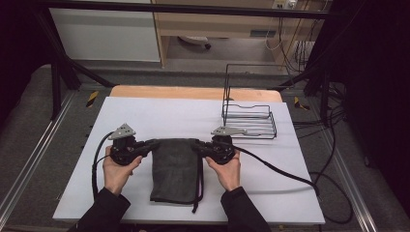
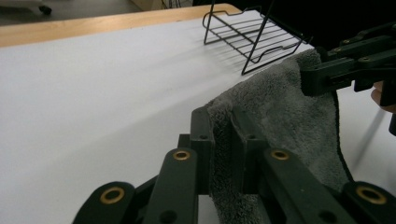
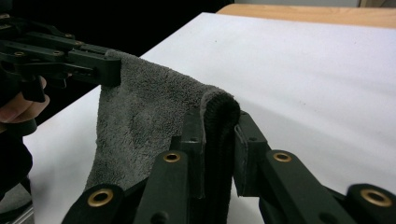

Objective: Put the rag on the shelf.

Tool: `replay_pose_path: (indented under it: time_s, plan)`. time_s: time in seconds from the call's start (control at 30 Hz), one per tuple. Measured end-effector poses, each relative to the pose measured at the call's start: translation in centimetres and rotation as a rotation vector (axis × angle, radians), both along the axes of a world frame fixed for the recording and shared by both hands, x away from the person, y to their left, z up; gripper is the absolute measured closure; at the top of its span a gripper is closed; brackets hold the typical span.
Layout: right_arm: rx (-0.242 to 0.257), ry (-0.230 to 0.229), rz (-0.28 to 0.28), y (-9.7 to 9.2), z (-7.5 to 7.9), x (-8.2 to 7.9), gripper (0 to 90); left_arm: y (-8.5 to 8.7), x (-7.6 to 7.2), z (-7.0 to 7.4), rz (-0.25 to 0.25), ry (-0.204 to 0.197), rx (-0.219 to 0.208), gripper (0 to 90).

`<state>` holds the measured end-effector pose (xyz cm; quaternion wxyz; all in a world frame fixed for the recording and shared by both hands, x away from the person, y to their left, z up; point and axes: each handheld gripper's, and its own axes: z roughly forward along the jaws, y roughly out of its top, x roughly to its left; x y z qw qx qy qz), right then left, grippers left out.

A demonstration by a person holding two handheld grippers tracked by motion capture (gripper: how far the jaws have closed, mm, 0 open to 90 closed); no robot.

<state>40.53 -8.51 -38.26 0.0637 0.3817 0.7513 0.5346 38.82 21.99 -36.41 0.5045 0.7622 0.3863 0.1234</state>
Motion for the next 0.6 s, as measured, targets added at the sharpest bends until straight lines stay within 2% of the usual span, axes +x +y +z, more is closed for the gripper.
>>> replay_pose_path:
  time_s: [0.3, 0.6]
  plan:
    - [0.03, -0.066, -0.005, -0.9, 1.5, -1.1, 77.9, -0.5, -1.3, 1.6, -0.007, -0.063, -0.023, 80.5]
    - [0.045, -0.117, -0.006, -1.8, 2.8, -2.0, 77.9, -1.0, -2.1, 2.7, -0.023, -0.104, -0.038, 80.5]
